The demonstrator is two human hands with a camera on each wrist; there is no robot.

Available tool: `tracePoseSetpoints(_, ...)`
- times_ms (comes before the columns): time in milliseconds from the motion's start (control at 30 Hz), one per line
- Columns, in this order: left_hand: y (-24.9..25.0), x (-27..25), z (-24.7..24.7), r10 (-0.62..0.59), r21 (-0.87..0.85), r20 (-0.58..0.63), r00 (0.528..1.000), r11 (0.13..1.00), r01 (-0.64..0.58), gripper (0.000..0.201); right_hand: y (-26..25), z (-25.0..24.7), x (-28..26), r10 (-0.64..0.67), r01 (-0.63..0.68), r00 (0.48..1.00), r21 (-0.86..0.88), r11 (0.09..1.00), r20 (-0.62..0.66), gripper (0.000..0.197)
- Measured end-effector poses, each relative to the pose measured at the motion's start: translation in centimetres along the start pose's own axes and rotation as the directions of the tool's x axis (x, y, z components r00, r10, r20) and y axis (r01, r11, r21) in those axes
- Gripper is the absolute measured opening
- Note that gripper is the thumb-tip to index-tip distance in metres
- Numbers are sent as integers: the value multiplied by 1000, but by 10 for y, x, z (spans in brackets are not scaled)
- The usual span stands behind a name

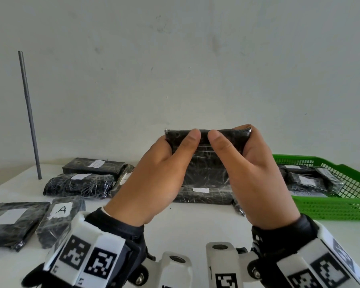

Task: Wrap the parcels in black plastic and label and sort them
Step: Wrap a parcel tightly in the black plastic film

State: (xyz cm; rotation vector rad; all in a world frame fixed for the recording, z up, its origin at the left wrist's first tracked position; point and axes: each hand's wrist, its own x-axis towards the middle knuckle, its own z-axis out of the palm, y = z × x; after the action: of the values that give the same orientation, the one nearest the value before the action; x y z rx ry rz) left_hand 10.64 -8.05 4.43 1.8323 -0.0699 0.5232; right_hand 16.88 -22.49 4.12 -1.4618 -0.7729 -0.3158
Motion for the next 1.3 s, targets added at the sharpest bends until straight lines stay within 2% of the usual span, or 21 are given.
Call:
tracePoseSetpoints(67, 0, 0, 0, -7, 4, -2, 1000, 1000, 7, 65, 0, 2, 0, 8, -9, 1000, -8, 1000, -21, 24)
tracePoseSetpoints(167, -2, 1, -1, 4, -23, -15, 1000, 1000, -4, 58, -1, 4, -1, 32, -32, 999, 27, 999, -24, 25)
tracePoseSetpoints(267, -1, 1, -1, 5, -37, 10, 1000, 999, -5, 65, 0, 3, -1, 53, -53, 998, -23, 998, -21, 26)
tracePoseSetpoints(367, -4, 4, -6, 16, -39, 25, 1000, 999, -15, 77, -1, 0, 0, 117, -119, 993, 136, 984, 20, 22)
tracePoseSetpoints(433, -4, 5, -9, -24, -33, 42, 999, 999, 25, 93, -3, -2, 1, 144, -155, 987, 204, 967, 67, 23)
tracePoseSetpoints(467, -6, 7, -12, -44, -43, 33, 998, 998, 46, 94, -1, -4, 2, 146, -161, 986, 223, 962, 78, 24)
tracePoseSetpoints(500, -7, 7, -14, -39, -34, 27, 999, 999, 40, 81, -1, -4, 2, 140, -157, 987, 244, 957, 84, 24)
tracePoseSetpoints(567, -4, 5, -14, 12, 25, -47, 999, 1000, -11, 35, 1, -5, 2, 105, -121, 992, 251, 961, 76, 27)
tracePoseSetpoints(600, -4, 5, -13, 19, 35, -82, 996, 999, -16, 30, 1, -5, 3, 82, -93, 995, 216, 972, 59, 29)
tracePoseSetpoints(700, -4, 6, -13, 40, -24, -109, 993, 999, -42, 40, 0, -6, 3, 20, -19, 1000, 39, 999, -14, 38)
tracePoseSetpoints(733, -4, 6, -12, 55, -46, -124, 991, 997, -61, 48, -1, -6, 2, 12, -13, 1000, -8, 1000, -20, 42)
tracePoseSetpoints(833, -8, 9, -13, 43, -154, -162, 986, 986, -68, 73, -7, -2, 1, 59, -60, 998, -59, 996, -16, 47)
tracePoseSetpoints(967, -9, 10, -11, 19, -151, -201, 979, 987, -50, 62, -6, 1, 1, 128, -127, 989, 9, 992, -77, 50)
tracePoseSetpoints(1033, -10, 10, -9, 65, -119, -197, 978, 989, -90, 65, -6, 1, 1, 144, -139, 984, 55, 989, -101, 54)
tracePoseSetpoints(1100, -9, 9, -6, 93, -107, -215, 972, 987, -119, 68, -3, 0, 2, 96, -100, 989, -28, 995, -116, 56)
tracePoseSetpoints(1167, -9, 8, -3, 73, -90, -211, 975, 991, -94, 62, 1, -1, 2, 71, -82, 992, -111, 990, -104, 55)
tracePoseSetpoints(1233, -6, 4, 1, 54, -45, -245, 968, 997, -67, 50, 4, -1, 3, 106, -117, 989, -104, 988, -104, 56)
tracePoseSetpoints(1300, 0, 0, 5, 63, -25, -205, 977, 997, -70, 45, 4, 1, 3, 131, -138, 985, -55, 989, -111, 53)
